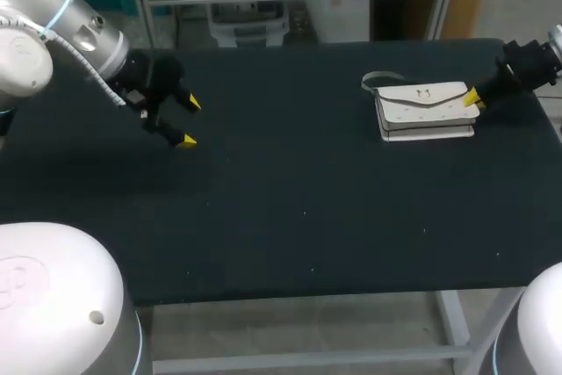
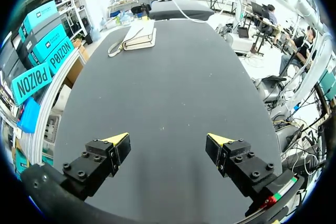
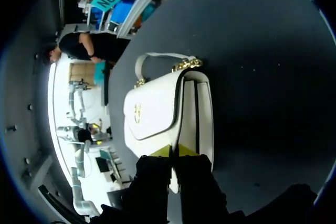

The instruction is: Pick up the bag, open it, inspect its contents, close it, and place it on the opposite side

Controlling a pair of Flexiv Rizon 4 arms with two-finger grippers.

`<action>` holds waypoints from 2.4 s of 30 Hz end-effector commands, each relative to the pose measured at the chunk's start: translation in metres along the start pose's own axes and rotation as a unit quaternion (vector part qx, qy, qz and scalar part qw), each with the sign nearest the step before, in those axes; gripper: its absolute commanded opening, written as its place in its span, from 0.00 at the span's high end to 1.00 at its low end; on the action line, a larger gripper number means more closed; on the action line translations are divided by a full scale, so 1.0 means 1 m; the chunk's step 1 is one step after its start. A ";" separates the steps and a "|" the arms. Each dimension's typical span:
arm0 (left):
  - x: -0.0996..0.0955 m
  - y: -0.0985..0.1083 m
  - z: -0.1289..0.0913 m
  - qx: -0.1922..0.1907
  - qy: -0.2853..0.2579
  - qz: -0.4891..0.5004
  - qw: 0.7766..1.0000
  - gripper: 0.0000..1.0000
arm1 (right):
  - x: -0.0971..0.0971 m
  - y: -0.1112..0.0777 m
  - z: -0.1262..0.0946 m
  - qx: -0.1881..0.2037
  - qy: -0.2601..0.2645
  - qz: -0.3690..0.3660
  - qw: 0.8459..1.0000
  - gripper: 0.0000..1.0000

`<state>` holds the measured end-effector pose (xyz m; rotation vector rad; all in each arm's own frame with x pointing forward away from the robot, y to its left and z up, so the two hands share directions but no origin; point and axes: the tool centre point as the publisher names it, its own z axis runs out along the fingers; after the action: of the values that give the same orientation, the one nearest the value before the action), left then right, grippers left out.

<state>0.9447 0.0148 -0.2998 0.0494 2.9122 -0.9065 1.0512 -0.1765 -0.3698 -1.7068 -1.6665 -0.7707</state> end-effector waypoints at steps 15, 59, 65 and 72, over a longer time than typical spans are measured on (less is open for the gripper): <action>0.000 0.001 0.001 0.001 -0.001 0.001 1.000 0.00 | 0.076 -0.079 0.094 0.022 0.017 -0.046 0.999 1.00; 0.000 0.001 0.001 0.001 -0.001 0.001 1.000 0.00 | 0.164 -0.103 0.225 0.053 0.058 -0.092 0.993 1.00; 0.000 0.001 0.001 0.001 -0.001 0.001 1.000 0.00 | 0.171 -0.114 0.233 0.067 0.065 -0.099 0.991 1.00; 0.000 0.001 0.001 0.001 -0.001 0.001 1.000 0.00 | 0.176 -0.132 0.242 0.062 0.059 -0.098 0.991 1.00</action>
<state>0.9448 0.0148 -0.2998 0.0495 2.9127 -0.9063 0.9274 0.1186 -0.3814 -1.3801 -1.7728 -0.8139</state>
